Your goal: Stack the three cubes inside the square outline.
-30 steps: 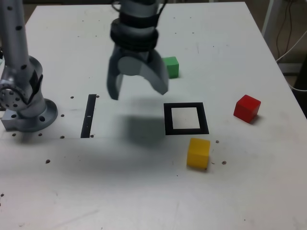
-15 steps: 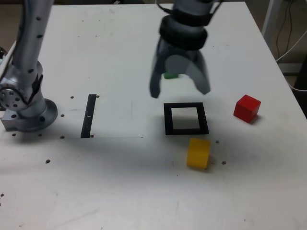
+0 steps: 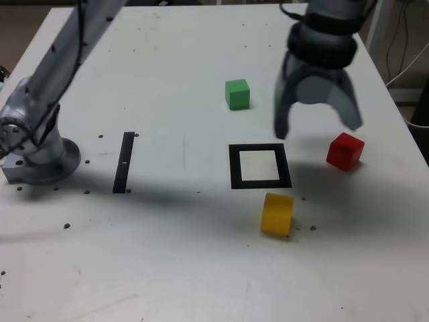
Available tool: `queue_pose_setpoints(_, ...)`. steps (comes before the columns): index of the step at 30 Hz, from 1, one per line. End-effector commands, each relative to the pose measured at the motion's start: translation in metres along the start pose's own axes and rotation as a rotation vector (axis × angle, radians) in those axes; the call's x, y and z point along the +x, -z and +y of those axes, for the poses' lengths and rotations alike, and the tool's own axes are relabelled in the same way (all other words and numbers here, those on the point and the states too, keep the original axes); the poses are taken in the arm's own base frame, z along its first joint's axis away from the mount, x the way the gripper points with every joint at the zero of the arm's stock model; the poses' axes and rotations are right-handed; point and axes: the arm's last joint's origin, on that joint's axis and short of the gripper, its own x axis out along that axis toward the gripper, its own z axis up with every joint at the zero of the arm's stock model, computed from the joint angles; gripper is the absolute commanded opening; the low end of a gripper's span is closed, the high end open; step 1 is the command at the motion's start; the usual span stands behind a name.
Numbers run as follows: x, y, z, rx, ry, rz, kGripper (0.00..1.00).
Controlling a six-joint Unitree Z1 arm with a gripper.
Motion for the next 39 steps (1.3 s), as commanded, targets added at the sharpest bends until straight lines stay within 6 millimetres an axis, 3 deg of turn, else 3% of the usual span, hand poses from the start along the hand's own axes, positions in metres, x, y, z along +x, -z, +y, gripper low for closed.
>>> queue_pose_setpoints(1, -0.003, -0.009, 0.0, 0.008, -0.002, -0.024, 0.99)
queue_pose_setpoints(9, 0.0, -0.028, 0.002, 0.023, -0.007, -0.07, 0.99)
queue_pose_setpoints(23, 0.014, -0.04, 0.006, 0.072, -0.015, -0.054, 0.99)
queue_pose_setpoints(39, 0.018, -0.04, 0.008, 0.414, -0.09, -0.017, 0.98)
